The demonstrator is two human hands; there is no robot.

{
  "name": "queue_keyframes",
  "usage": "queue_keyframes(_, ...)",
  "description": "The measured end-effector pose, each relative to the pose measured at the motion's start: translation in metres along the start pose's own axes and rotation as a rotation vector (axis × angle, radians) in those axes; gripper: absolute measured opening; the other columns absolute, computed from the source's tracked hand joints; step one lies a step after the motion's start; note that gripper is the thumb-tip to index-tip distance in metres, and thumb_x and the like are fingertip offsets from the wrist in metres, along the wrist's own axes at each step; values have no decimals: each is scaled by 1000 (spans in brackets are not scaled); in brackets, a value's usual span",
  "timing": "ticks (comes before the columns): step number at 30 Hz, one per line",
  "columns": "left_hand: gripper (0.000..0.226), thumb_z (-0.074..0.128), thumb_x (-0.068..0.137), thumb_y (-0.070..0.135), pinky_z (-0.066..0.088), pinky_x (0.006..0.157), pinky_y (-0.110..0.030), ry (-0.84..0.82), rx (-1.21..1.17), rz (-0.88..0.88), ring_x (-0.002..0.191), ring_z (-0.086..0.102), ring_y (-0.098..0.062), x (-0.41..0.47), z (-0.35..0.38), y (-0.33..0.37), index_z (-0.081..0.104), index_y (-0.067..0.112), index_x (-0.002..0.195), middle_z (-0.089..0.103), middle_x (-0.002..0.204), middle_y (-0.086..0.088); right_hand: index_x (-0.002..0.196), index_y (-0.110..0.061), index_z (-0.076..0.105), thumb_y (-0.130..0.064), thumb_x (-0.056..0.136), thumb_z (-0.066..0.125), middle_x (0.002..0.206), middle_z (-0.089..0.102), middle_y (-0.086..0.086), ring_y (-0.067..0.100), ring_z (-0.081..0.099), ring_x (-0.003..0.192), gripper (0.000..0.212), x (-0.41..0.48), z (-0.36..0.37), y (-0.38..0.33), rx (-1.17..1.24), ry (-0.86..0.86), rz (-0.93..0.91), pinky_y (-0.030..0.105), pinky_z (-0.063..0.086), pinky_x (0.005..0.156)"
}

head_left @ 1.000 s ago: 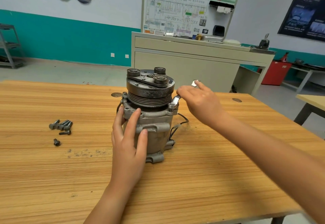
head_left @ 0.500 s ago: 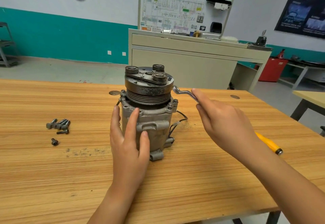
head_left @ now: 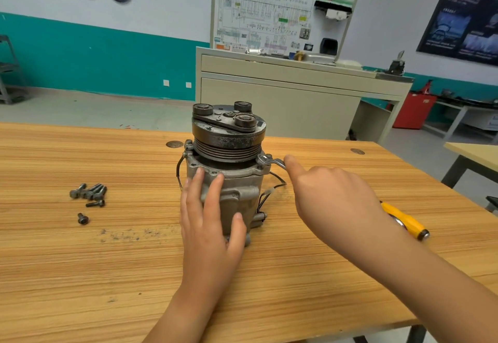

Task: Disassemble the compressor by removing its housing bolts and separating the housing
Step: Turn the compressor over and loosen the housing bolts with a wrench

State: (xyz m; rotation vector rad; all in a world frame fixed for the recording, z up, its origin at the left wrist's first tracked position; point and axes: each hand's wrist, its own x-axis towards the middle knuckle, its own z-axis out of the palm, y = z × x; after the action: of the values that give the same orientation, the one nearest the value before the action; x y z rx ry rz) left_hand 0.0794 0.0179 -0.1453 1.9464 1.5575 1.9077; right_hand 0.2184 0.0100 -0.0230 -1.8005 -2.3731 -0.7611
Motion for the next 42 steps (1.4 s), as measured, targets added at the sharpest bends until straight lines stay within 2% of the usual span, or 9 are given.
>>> queue_keyframes(6, 49, 41, 82, 30, 22, 109, -54, -12, 0, -3, 138, 21, -32, -2, 1, 5, 34, 26, 131, 21, 144, -3, 145, -5, 10, -1, 88, 37, 59, 29, 3, 17, 23, 45, 63, 4, -13, -8, -92, -62, -21, 26, 16, 38)
queue_keyframes(10, 50, 43, 83, 28, 23, 108, -54, -4, 5, 0, 137, 23, -37, -2, 1, 5, 42, 17, 131, 22, 143, -5, 145, 0, 5, 1, 89, 36, 81, 49, 8, 20, 38, 57, 64, 6, -22, -13, -105, -83, -47, 26, 17, 38)
queue_keyframes(13, 46, 42, 83, 29, 21, 108, -49, 6, 4, 14, 137, 23, -36, -2, 1, 4, 37, 23, 129, 23, 143, -4, 144, 4, 3, 0, 90, 36, 98, 55, 12, 12, 40, 57, 63, -1, -18, -19, -135, -67, -76, 24, 16, 36)
queue_keyframes(18, 44, 43, 83, 28, 20, 107, -46, 8, 10, 16, 137, 24, -35, -2, 1, 3, 42, 22, 126, 24, 143, -3, 142, 5, 5, 2, 89, 35, 103, 55, 15, 12, 46, 65, 61, -6, -18, -19, -178, -95, -76, 23, 16, 33)
queue_keyframes(23, 45, 43, 82, 27, 21, 106, -47, 1, 11, 1, 137, 24, -36, -2, 1, 3, 58, 7, 120, 25, 143, -4, 140, 12, 1, 4, 90, 29, 108, 53, 19, 14, 39, 54, 58, -5, -18, -26, -184, -113, -87, 24, 21, 36)
queue_keyframes(26, 44, 43, 82, 29, 21, 106, -45, 0, -8, -12, 138, 22, -32, -3, 1, 2, 58, 9, 120, 23, 144, -1, 141, 11, 4, 4, 90, 33, 91, 53, 13, 14, 31, 49, 59, 2, -26, -18, -245, -107, -155, 25, 20, 35)
queue_keyframes(29, 44, 43, 82, 29, 23, 105, -45, 10, -21, -14, 136, 26, -33, -1, -1, 1, 58, 10, 119, 26, 141, 2, 142, 5, 8, 5, 88, 36, 60, 30, 8, 16, 24, 44, 60, 7, -33, -5, -290, -126, -182, 27, 21, 36)
queue_keyframes(38, 43, 44, 83, 26, 30, 103, -50, 18, 21, 24, 130, 35, -38, 1, -3, 0, 58, 6, 118, 31, 138, -3, 143, 6, 2, 4, 88, 31, 65, 25, 4, 14, 22, 41, 62, -2, -16, -13, -255, -79, -178, 25, 15, 32)
queue_keyframes(42, 43, 44, 83, 27, 29, 104, -50, 11, 24, 27, 131, 33, -35, 0, -3, -1, 57, 7, 119, 29, 139, -1, 145, -5, 3, -7, 94, 27, 63, 22, 4, 16, 25, 45, 57, 9, -14, 7, -249, -36, -243, 27, 19, 36)
